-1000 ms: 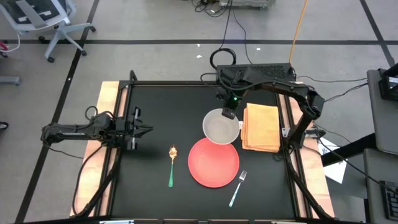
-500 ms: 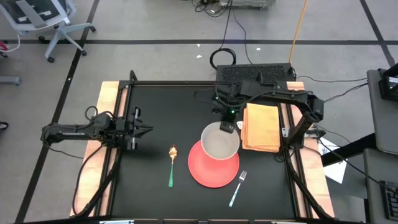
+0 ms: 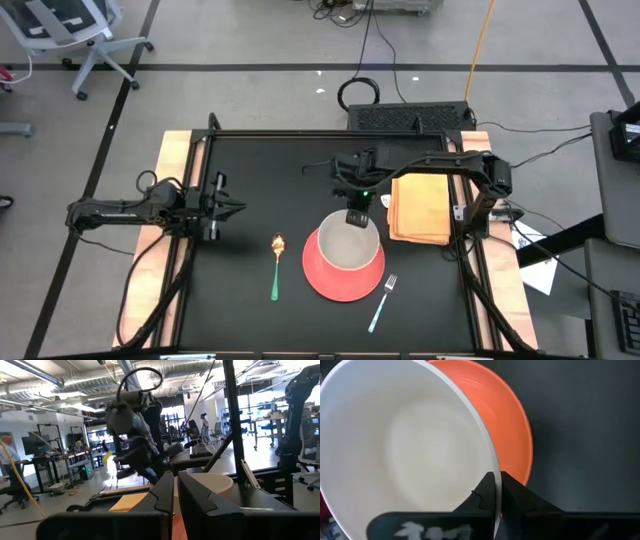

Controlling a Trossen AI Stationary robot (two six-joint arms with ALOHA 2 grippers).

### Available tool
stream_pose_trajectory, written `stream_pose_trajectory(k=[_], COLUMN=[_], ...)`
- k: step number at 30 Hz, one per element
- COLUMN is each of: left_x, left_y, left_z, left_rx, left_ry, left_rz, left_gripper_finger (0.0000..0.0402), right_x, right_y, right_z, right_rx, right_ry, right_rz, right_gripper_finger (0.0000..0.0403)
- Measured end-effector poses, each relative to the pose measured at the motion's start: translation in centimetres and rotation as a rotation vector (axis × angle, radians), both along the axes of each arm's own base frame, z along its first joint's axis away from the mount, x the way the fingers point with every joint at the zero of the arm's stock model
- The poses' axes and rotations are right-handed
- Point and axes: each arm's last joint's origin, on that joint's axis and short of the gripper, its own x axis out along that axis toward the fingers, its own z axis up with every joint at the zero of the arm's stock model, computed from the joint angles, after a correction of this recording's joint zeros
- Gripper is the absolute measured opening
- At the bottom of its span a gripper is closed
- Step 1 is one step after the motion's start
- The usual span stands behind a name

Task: Set table place
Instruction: Put the white bowl on the orange plate

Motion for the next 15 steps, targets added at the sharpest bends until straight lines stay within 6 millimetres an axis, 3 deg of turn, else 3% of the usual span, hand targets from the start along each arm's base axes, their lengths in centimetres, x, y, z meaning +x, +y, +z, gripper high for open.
stream_pose_trajectory(k=[9,15], left_x=[0.0,0.0], left_y=[0.0,0.0], left_z=[0.0,0.0], left_rx=[-0.003,-0.006], left_ry=[0.002,0.003], left_rz=[-0.001,-0.002], left_gripper_finger=[0.0031,0.0031], right_x=[1.7,1.8], right_y=[1.3,1.7], right_z=[-2.0,-2.0], right_rx=[0.001,0.003], right_ry=[0.005,-0.006], right_rz=[0.035,0.036], right_gripper_finger=[0.0,0.0])
